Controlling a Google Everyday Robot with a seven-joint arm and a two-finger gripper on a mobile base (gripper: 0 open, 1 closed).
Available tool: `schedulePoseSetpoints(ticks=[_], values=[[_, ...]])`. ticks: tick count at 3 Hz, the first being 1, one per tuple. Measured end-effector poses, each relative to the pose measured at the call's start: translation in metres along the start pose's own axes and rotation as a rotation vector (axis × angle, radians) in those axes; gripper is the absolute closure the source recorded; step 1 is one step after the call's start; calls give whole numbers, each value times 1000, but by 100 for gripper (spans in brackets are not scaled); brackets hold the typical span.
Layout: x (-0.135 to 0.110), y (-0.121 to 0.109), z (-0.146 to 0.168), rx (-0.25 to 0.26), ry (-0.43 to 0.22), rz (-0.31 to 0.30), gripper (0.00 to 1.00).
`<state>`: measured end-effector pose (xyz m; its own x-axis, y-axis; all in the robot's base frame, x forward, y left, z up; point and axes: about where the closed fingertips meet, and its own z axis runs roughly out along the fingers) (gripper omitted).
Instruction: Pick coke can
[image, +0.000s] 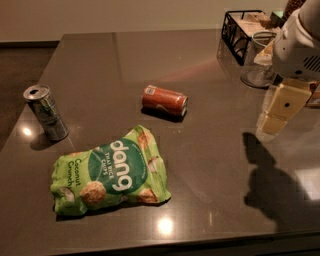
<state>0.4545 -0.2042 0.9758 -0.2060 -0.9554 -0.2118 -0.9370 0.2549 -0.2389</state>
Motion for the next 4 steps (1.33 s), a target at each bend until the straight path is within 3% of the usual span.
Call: schedulePoseSetpoints(ticks=[2, 4], values=[[-55, -41, 40, -66, -86, -21, 0], [-111, -69, 109, -155, -107, 21, 0]])
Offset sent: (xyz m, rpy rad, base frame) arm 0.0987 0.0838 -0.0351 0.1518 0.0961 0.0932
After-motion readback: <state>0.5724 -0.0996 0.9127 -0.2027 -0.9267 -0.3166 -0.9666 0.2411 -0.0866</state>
